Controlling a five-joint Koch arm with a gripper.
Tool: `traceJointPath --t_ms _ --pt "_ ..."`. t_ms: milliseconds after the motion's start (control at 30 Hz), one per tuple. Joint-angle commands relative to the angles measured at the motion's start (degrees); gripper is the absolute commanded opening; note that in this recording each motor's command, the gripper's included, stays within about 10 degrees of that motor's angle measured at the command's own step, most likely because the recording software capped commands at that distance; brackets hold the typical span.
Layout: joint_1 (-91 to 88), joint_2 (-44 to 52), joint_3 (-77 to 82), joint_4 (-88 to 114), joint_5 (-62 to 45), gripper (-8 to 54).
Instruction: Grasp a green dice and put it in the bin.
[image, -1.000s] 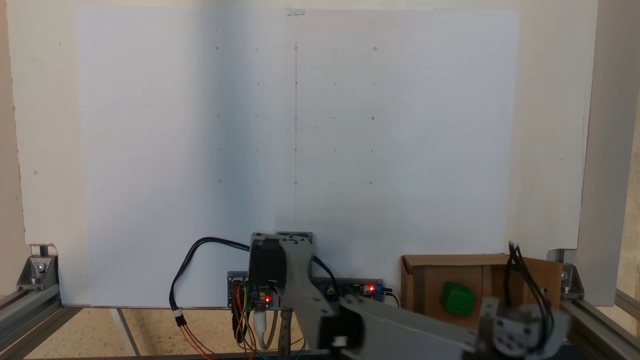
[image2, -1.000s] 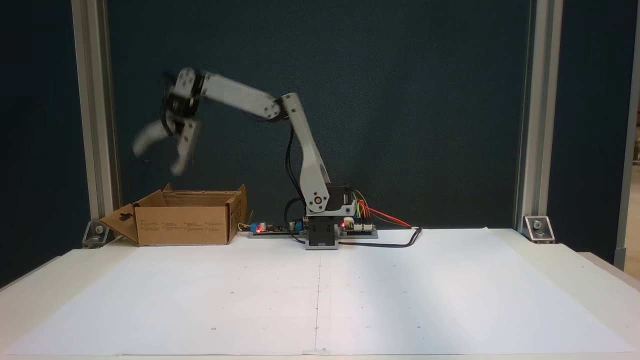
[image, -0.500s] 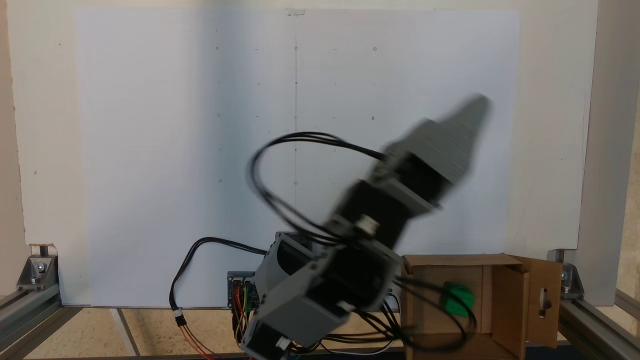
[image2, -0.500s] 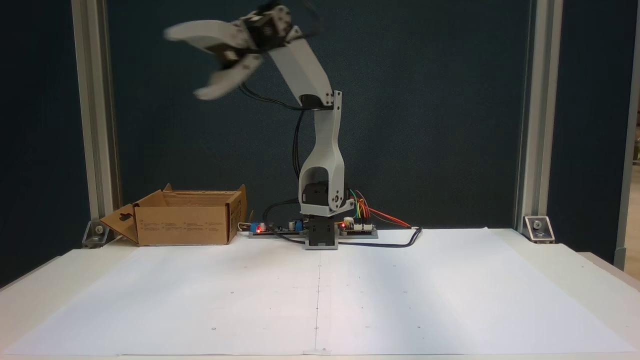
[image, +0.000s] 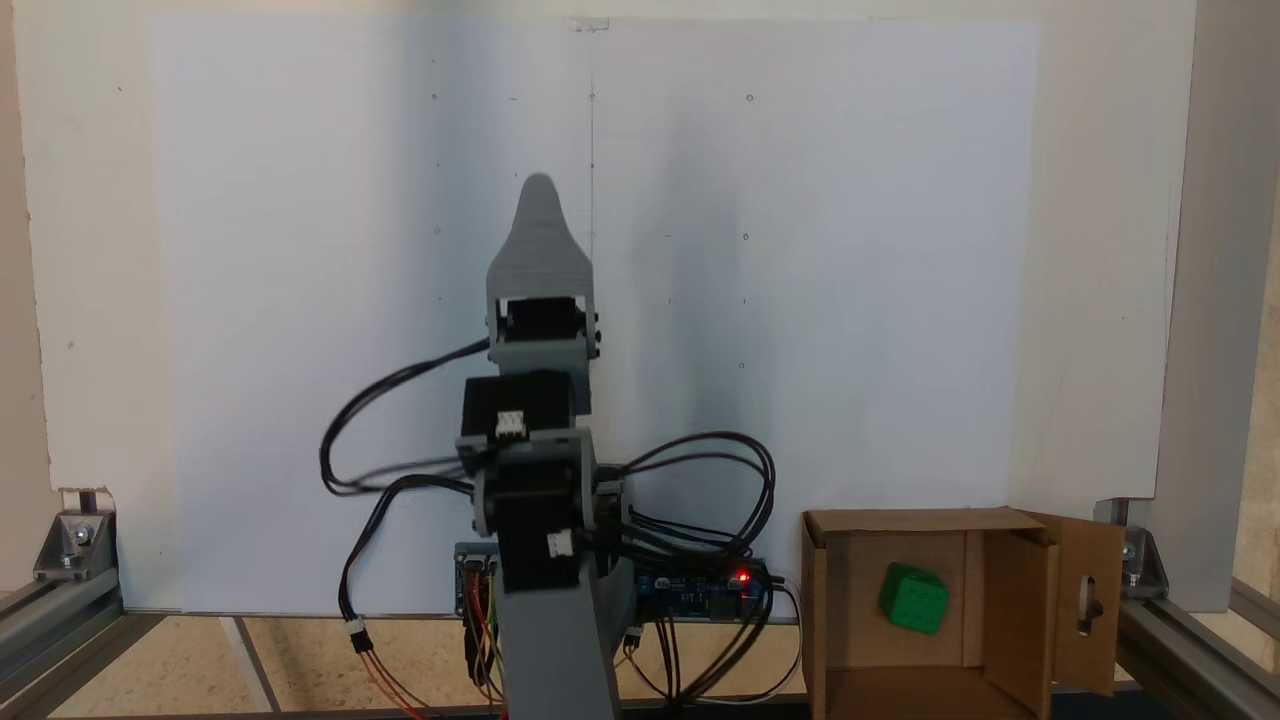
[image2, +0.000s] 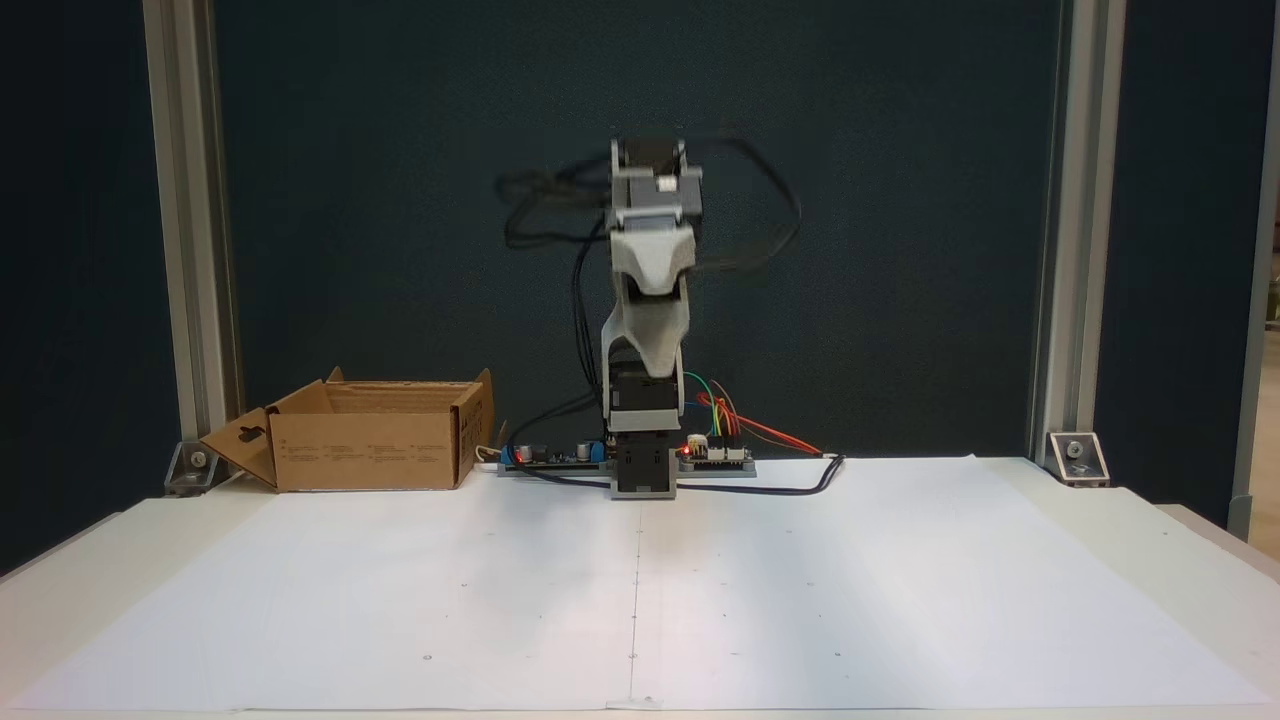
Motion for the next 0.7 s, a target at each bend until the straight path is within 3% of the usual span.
traceJointPath --t_ms 0,233,667 --pt "-0.26 3.69 1.58 -9.47 -2.9 45.4" --pt "1.93 11.25 17.23 -27.31 -2.9 44.7" --pt "8.53 11.78 31.99 -58.69 -2.9 43.8"
